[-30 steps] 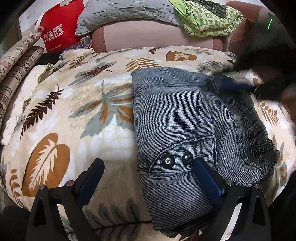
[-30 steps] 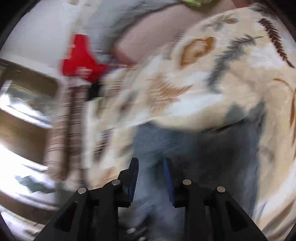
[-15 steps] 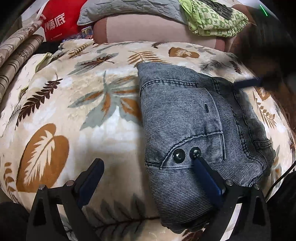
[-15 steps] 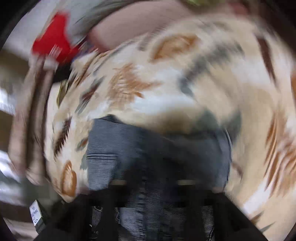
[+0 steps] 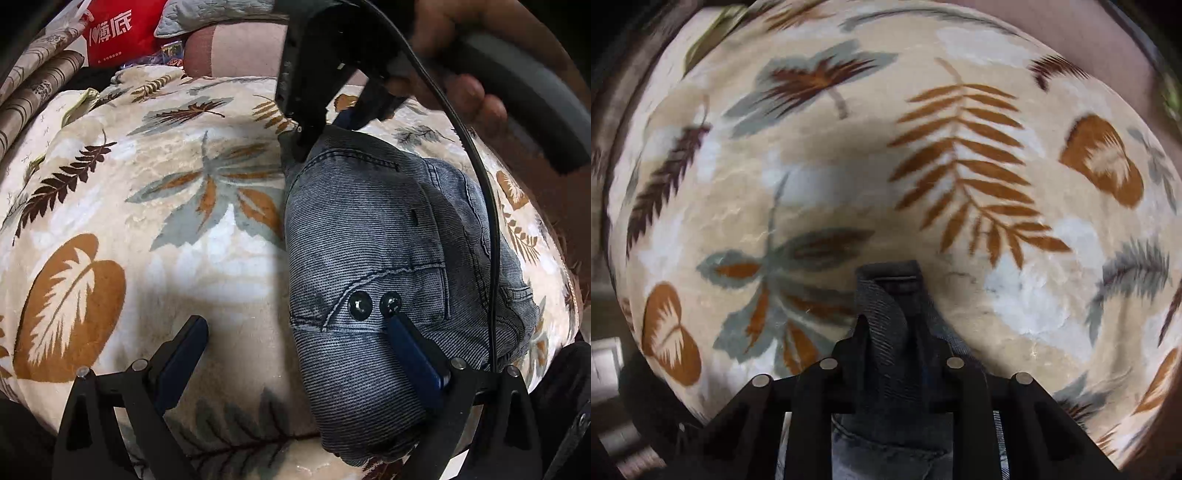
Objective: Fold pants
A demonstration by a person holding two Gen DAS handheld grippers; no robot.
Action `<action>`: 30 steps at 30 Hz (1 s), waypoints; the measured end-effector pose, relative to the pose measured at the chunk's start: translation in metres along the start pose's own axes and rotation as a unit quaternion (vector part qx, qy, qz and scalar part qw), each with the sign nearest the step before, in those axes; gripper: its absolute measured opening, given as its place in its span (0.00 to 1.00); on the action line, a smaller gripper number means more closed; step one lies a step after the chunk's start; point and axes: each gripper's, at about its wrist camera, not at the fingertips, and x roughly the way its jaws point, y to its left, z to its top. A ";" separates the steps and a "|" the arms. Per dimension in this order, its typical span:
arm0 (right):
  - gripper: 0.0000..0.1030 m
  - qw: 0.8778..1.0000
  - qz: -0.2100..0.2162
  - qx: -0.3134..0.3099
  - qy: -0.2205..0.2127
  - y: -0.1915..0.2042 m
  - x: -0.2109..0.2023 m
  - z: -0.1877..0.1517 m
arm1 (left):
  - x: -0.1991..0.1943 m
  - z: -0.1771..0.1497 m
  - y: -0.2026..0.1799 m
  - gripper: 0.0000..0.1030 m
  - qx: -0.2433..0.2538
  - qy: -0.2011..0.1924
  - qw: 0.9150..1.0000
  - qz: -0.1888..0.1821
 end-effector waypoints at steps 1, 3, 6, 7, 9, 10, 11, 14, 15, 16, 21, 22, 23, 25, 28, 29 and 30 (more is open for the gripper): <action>0.23 1.000 0.007 0.016 -0.014 -0.006 -0.003 -0.005 | 0.000 0.000 0.000 0.96 0.000 0.000 1.000 0.001; 0.34 0.998 0.017 0.042 -0.038 -0.014 -0.010 -0.013 | -0.001 -0.001 -0.001 0.96 -0.001 -0.001 1.000 0.004; 0.54 0.991 0.035 0.084 -0.094 -0.030 -0.033 -0.031 | -0.001 -0.001 -0.001 0.96 -0.001 -0.002 1.000 0.005; 0.57 0.987 0.037 0.104 -0.119 -0.038 -0.046 -0.043 | -0.001 -0.001 -0.001 0.96 -0.001 -0.003 1.000 0.006; 0.57 0.980 0.042 0.116 -0.155 -0.045 -0.066 -0.069 | -0.002 -0.002 -0.002 0.96 -0.003 -0.004 1.000 0.010; 0.57 0.978 0.050 0.114 -0.168 -0.046 -0.076 -0.085 | -0.003 -0.003 -0.003 0.96 -0.003 -0.005 1.000 0.012; 0.57 0.975 0.062 0.119 -0.179 -0.049 -0.084 -0.104 | -0.003 -0.003 -0.003 0.96 -0.005 -0.006 1.000 0.015; 0.58 0.968 0.063 0.142 -0.195 -0.058 -0.080 -0.154 | -0.005 -0.004 -0.003 0.96 -0.005 -0.008 1.000 0.018; 0.61 0.967 0.058 0.155 -0.194 -0.064 -0.073 -0.165 | -0.005 -0.004 -0.003 0.96 -0.005 -0.008 1.000 0.019; 0.65 0.968 0.053 0.174 -0.174 -0.076 -0.055 -0.177 | -0.005 -0.004 -0.004 0.96 -0.007 -0.007 1.000 0.019; 0.67 0.963 0.077 0.200 -0.165 -0.094 -0.042 -0.199 | -0.007 -0.004 -0.006 0.96 -0.004 -0.008 1.000 0.029; 0.67 0.959 0.080 0.198 -0.185 -0.091 -0.053 -0.205 | -0.007 -0.004 -0.006 0.96 -0.006 -0.007 1.000 0.029; 0.67 0.956 0.078 0.193 -0.206 -0.086 -0.066 -0.216 | -0.007 -0.004 -0.006 0.96 -0.005 -0.008 0.999 0.031; 0.67 0.953 0.090 0.186 -0.223 -0.078 -0.074 -0.238 | -0.007 -0.004 -0.007 0.96 -0.003 -0.009 0.999 0.034; 0.73 0.963 0.083 0.180 -0.184 -0.070 -0.037 -0.267 | -0.007 -0.004 -0.008 0.96 -0.003 -0.005 0.999 0.035; 0.72 0.967 0.076 0.161 -0.182 -0.065 -0.027 -0.271 | -0.007 -0.004 -0.009 0.96 -0.003 -0.008 0.999 0.039; 0.72 0.966 0.053 0.139 -0.212 -0.058 -0.029 -0.277 | -0.008 -0.004 -0.009 0.96 0.000 -0.009 0.999 0.042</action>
